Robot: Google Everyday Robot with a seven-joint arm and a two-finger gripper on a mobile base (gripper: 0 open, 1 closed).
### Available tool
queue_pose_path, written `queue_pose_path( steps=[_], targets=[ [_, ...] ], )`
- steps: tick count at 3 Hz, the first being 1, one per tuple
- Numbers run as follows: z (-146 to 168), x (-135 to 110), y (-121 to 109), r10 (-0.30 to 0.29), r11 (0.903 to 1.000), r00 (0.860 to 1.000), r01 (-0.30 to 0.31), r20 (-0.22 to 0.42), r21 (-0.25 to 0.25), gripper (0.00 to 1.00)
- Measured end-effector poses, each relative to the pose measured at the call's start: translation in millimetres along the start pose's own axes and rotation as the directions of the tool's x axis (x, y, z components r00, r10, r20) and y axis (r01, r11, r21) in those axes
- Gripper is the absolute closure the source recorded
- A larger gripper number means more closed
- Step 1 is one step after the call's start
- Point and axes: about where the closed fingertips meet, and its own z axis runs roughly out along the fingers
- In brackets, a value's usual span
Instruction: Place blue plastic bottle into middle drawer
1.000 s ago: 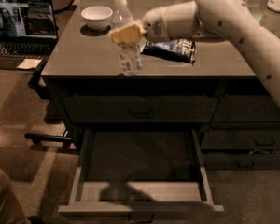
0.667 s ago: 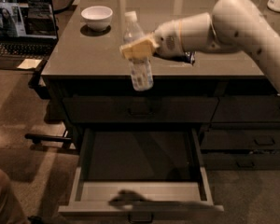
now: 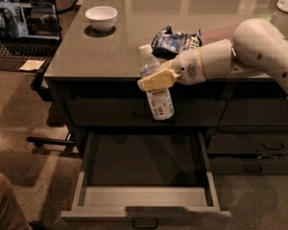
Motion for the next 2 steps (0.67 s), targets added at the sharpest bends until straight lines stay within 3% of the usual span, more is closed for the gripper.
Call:
queue_pose_path(
  steps=[2],
  targets=[
    [5.4, 4.0, 1.7, -0.022, 0.9995, 0.999, 0.021, -0.024, -0.024, 1.0]
  ],
)
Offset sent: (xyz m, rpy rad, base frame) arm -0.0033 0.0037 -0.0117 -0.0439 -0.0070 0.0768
